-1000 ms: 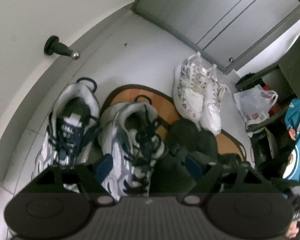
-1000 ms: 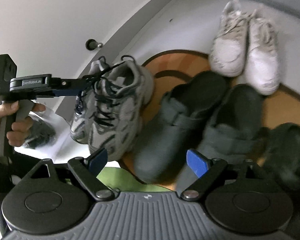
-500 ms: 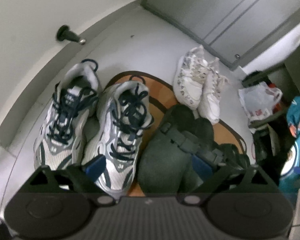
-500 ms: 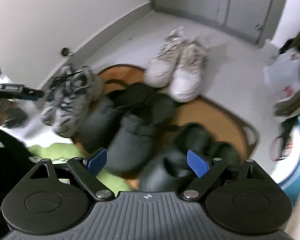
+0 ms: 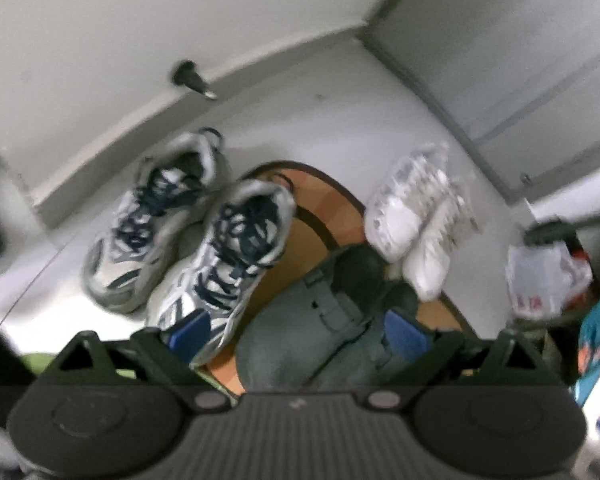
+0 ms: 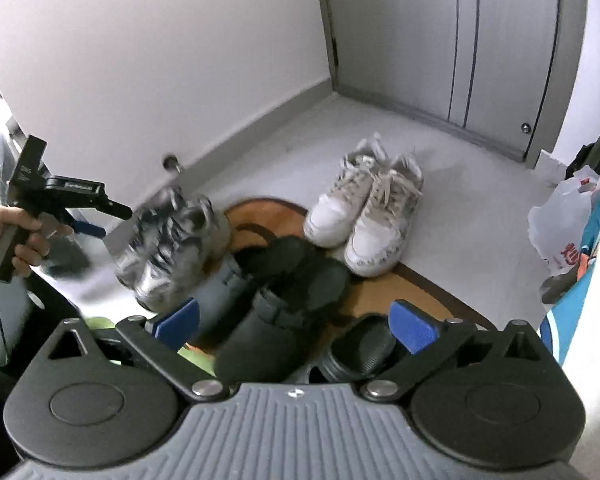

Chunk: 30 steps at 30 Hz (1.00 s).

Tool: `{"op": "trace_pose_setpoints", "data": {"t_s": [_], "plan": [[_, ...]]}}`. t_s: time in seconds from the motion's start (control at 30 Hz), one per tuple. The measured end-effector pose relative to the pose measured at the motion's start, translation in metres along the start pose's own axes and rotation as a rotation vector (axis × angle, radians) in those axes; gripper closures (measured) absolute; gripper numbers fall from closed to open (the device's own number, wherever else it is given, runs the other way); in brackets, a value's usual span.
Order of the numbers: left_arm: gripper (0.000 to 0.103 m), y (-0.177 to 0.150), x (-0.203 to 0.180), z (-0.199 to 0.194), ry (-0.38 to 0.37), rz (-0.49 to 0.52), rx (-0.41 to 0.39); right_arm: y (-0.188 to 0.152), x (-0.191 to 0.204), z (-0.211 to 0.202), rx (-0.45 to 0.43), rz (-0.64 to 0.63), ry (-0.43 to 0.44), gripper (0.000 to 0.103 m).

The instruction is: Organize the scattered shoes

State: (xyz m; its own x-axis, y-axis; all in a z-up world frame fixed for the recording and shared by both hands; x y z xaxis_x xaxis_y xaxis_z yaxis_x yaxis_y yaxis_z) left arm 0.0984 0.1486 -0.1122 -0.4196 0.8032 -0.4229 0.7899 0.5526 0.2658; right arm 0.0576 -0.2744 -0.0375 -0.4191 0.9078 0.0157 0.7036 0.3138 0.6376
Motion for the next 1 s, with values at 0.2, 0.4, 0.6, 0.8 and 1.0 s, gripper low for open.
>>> {"op": "trace_pose_setpoints", "data": {"t_s": [0.2, 0.4, 0.6, 0.8, 1.0], "plan": [[0.001, -0.014, -0.019, -0.018, 0.115, -0.08, -0.019, 0.004, -0.009, 0.001, 0.033, 0.043, 0.034, 0.0], [0.001, -0.044, -0.04, -0.026, 0.151, -0.008, -0.018, 0.0, 0.0, 0.0, 0.05, 0.002, 0.049, 0.0], [0.001, -0.08, -0.046, -0.044, 0.122, -0.014, -0.069, 0.002, 0.009, -0.012, 0.035, -0.005, 0.054, 0.0], [0.001, -0.118, -0.065, -0.068, 0.109, 0.053, 0.02, 0.0, 0.018, 0.0, 0.064, 0.011, 0.07, 0.0], [0.001, -0.166, -0.069, -0.1, -0.006, 0.039, 0.023, 0.002, 0.012, -0.014, 0.015, 0.047, 0.073, 0.0]]}}
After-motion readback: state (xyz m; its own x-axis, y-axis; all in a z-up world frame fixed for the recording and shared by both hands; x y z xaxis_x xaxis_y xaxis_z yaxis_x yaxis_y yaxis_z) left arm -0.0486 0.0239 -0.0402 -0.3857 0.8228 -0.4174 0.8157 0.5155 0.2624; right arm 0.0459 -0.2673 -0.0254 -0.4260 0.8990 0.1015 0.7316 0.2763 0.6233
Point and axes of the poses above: each gripper's, at about its wrist camera, not at the fingertips, and z roughly the way its jaws point, x to its left, y to its top, the point moved 2 cm from there along z, roughly the way its jaws point, and after that the axes turned 4 degrees about -y, right-handed, at the moved point
